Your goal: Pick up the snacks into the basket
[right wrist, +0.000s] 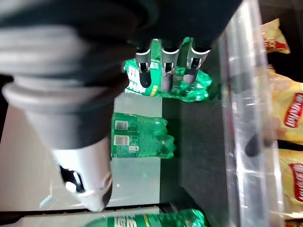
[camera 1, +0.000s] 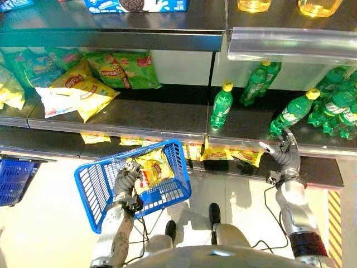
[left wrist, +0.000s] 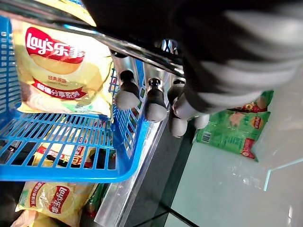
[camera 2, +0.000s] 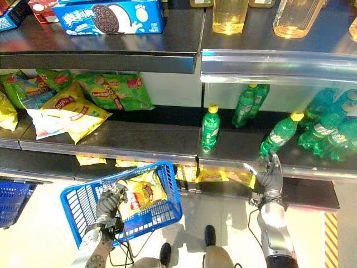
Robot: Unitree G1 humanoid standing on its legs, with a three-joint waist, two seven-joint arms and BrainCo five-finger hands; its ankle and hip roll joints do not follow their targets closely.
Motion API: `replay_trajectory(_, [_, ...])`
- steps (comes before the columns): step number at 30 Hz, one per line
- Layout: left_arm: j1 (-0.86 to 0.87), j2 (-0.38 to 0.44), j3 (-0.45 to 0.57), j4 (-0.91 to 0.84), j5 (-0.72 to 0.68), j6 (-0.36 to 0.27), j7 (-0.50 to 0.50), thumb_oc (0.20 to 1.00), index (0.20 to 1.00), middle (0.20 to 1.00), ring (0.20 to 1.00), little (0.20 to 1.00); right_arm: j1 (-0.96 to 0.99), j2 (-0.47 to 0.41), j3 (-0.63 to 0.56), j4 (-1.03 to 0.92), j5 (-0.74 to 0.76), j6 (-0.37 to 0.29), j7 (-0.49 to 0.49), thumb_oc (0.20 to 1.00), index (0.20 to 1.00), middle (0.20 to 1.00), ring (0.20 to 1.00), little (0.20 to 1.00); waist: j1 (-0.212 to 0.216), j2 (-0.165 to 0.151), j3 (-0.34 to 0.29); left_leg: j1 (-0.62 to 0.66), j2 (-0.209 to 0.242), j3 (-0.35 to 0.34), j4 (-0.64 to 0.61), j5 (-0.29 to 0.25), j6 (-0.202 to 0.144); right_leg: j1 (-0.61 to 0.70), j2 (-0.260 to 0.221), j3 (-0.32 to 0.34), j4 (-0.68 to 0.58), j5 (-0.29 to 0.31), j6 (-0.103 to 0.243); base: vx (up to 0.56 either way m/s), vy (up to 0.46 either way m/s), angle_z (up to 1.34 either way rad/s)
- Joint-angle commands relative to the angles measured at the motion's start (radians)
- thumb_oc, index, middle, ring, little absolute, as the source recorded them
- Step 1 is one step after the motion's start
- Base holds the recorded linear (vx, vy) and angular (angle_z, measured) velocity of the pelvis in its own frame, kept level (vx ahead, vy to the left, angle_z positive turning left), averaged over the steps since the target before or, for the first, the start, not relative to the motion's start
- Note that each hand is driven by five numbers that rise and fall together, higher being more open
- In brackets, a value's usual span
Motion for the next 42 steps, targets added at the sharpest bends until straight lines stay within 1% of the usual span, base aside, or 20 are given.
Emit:
replay_trajectory(1, [-0.057,0.059,0.021,-0.205,-0.007,-0.116,-0.027,0.2,0.2,0.2,0.2,0.2,-0.054,-0.053,-0.01,-0.012,-0.017,-0.03,-0.03,1.0,1.0,1.0,1.0,1.0,0.025,-0.028,-0.048,-0.05,-0.12,-0.026,0.055,-0.05,0.072,-0.056,-0.038,-0.011,0.123,-0.117,0.087,-0.03,-0.051,0.26])
replay_trajectory(3, [-0.062,0.063,0.017,-0.208,-0.009,-0.117,-0.025,0.2,0.2,0.2,0.2,0.2,-0.072,-0.061,-0.008,0.003,-0.009,-0.031,-0.038,1.0,1.0,1.0,1.0,1.0,0.026,-0.029,-0.037,-0.064,-0.125,-0.033,0.078,-0.055,0.072,-0.059,-0.041,-0.018,0.127,-0.118,0.085,-0.07,-0.037,0.25])
replay_trajectory(4, [-0.068,0.073,0.004,-0.211,-0.012,-0.119,-0.027,0.2,0.2,0.2,0.2,0.2,-0.107,-0.082,-0.005,0.03,0.003,-0.031,-0.053,1.0,1.0,1.0,1.0,1.0,0.033,-0.031,-0.015,-0.093,-0.13,-0.043,0.097,-0.055,0.068,-0.069,-0.043,-0.028,0.126,-0.118,0.083,-0.12,-0.041,0.19])
replay_trajectory(9, [-0.072,0.083,-0.03,-0.222,-0.025,-0.121,-0.023,0.2,0.2,0.2,0.2,0.2,-0.19,-0.11,0.017,0.093,0.033,-0.031,-0.08,1.0,1.0,1.0,1.0,1.0,0.05,-0.033,-0.005,-0.119,-0.125,-0.051,0.074,-0.029,0.066,-0.087,-0.039,-0.038,0.114,-0.11,0.085,-0.06,-0.013,0.16])
replay_trajectory(13, [-0.076,0.081,-0.039,-0.217,-0.022,-0.119,-0.02,0.2,0.2,0.2,0.2,0.2,-0.197,-0.111,0.028,0.092,0.04,-0.026,-0.076,1.0,1.0,1.0,1.0,1.0,0.051,-0.038,-0.008,-0.112,-0.121,-0.049,0.055,-0.021,0.065,-0.079,-0.037,-0.038,0.103,-0.11,0.085,0.0,0.0,0.0])
replay_trajectory(17, [-0.064,0.071,-0.028,-0.22,-0.021,-0.113,-0.019,0.2,0.2,0.2,0.2,0.2,-0.154,-0.089,0.027,0.06,0.028,-0.012,-0.064,1.0,1.0,1.0,1.0,1.0,0.047,-0.047,-0.026,-0.08,-0.109,-0.045,0.031,-0.023,0.065,-0.045,-0.038,-0.036,0.084,-0.114,0.084,0.01,0.003,0.0])
replay_trajectory(20, [-0.057,0.067,-0.014,-0.22,-0.018,-0.108,-0.02,0.2,0.2,0.2,0.2,0.2,-0.119,-0.071,0.029,0.035,0.03,-0.006,-0.042,1.0,1.0,1.0,1.0,1.0,0.045,-0.051,-0.036,-0.063,-0.105,-0.04,0.024,-0.025,0.065,-0.025,-0.039,-0.037,0.077,-0.116,0.084,0.01,0.003,-0.01])
replay_trajectory(23, [-0.057,0.062,0.002,-0.219,-0.015,-0.102,-0.028,0.2,0.2,0.2,0.2,0.2,-0.079,-0.06,0.036,0.007,0.026,0.003,0.002,1.0,1.0,1.0,1.0,1.0,0.04,-0.055,-0.047,-0.042,-0.104,-0.034,0.016,-0.029,0.068,-0.012,-0.043,-0.033,0.078,-0.115,0.087,0.0,0.0,0.0])
replay_trajectory(27, [-0.058,0.058,0.002,-0.214,-0.016,-0.102,-0.033,0.2,0.2,0.2,0.2,0.2,-0.083,-0.052,0.04,0.018,0.019,0.007,0.002,1.0,1.0,1.0,1.0,1.0,0.041,-0.055,-0.053,-0.027,-0.102,-0.029,0.001,-0.025,0.071,-0.004,-0.045,-0.031,0.074,-0.112,0.089,-0.01,0.033,-0.03])
replay_trajectory(31, [-0.059,0.062,-0.003,-0.211,-0.021,-0.105,-0.034,0.2,0.2,0.2,0.2,0.2,-0.118,-0.05,0.054,0.051,0.018,0.004,-0.013,1.0,1.0,1.0,1.0,1.0,0.047,-0.055,-0.061,-0.018,-0.1,-0.019,-0.017,-0.014,0.07,-0.003,-0.047,-0.029,0.072,-0.107,0.093,0.0,0.009,0.0])
replay_trajectory(37, [-0.059,0.082,-0.027,-0.222,-0.036,-0.107,-0.035,0.2,0.2,0.2,0.2,0.2,-0.24,-0.084,0.082,0.128,0.032,0.008,-0.051,1.0,1.0,1.0,1.0,1.0,0.068,-0.056,-0.066,-0.009,-0.108,-0.017,-0.014,-0.016,0.075,0.006,-0.048,-0.026,0.076,-0.105,0.093,0.01,0.027,-0.06])
replay_trajectory(39, [-0.054,0.086,-0.039,-0.226,-0.042,-0.104,-0.038,0.2,0.2,0.2,0.2,0.2,-0.291,-0.099,0.106,0.15,0.039,0.012,-0.053,1.0,1.0,1.0,1.0,1.0,0.08,-0.058,-0.07,-0.003,-0.107,-0.017,-0.017,-0.016,0.075,0.016,-0.049,-0.026,0.072,-0.105,0.094,0.01,0.011,-0.02])
replay_trajectory(42, [-0.056,0.088,-0.049,-0.226,-0.045,-0.103,-0.038,0.2,0.2,0.2,0.2,0.2,-0.319,-0.113,0.116,0.156,0.038,0.017,-0.057,1.0,1.0,1.0,1.0,1.0,0.084,-0.061,-0.072,0.0,-0.105,-0.016,-0.023,-0.013,0.073,0.021,-0.05,-0.029,0.07,-0.105,0.095,0.0,0.0,0.0])
